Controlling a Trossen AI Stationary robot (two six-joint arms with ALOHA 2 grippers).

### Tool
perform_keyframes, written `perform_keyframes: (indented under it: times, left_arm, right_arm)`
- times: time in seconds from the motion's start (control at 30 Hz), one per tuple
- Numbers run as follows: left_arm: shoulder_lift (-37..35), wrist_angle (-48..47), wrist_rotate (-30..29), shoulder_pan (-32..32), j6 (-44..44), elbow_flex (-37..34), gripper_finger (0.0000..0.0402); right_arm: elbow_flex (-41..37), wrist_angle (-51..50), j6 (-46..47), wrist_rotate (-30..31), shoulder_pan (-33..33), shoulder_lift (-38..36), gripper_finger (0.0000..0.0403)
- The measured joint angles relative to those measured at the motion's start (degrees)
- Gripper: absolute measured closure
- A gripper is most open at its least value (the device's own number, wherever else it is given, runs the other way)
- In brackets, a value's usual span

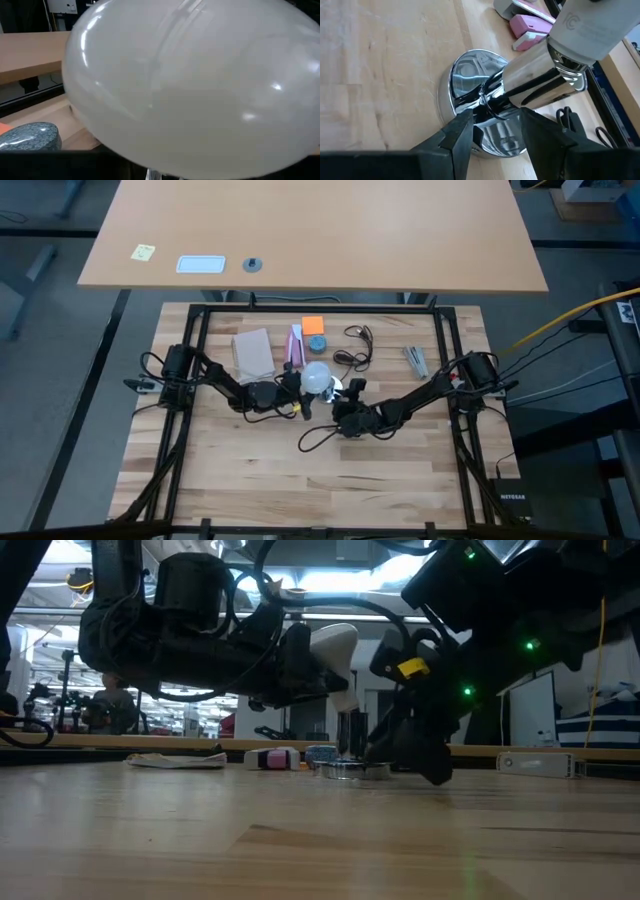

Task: Screw lightbulb
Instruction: Insert the lightbulb into the lamp

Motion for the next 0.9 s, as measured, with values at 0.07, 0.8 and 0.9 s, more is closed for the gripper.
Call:
perform_keyframes:
  times: [0.07,0.8,0.9]
  left_arm:
    - [0.0,0.0,0.0,0.0,0.0,0.0,0.023]
    - [-0.1,0.3,-0.3,0.0,0.0,0.1,0.0258]
    - [-0.1,0.3,-0.3,0.0,0.0,0.1,0.0252]
  right_arm:
    - [0.0,0.2,0.0,-0.6,0.0,0.0,0.0236]
    - [0.1,1.8,0.2,-10.0,0.1,-0.4,0.0236]
    - [0.1,1.6,0.2,-10.0,0.1,-1.4,0.0236]
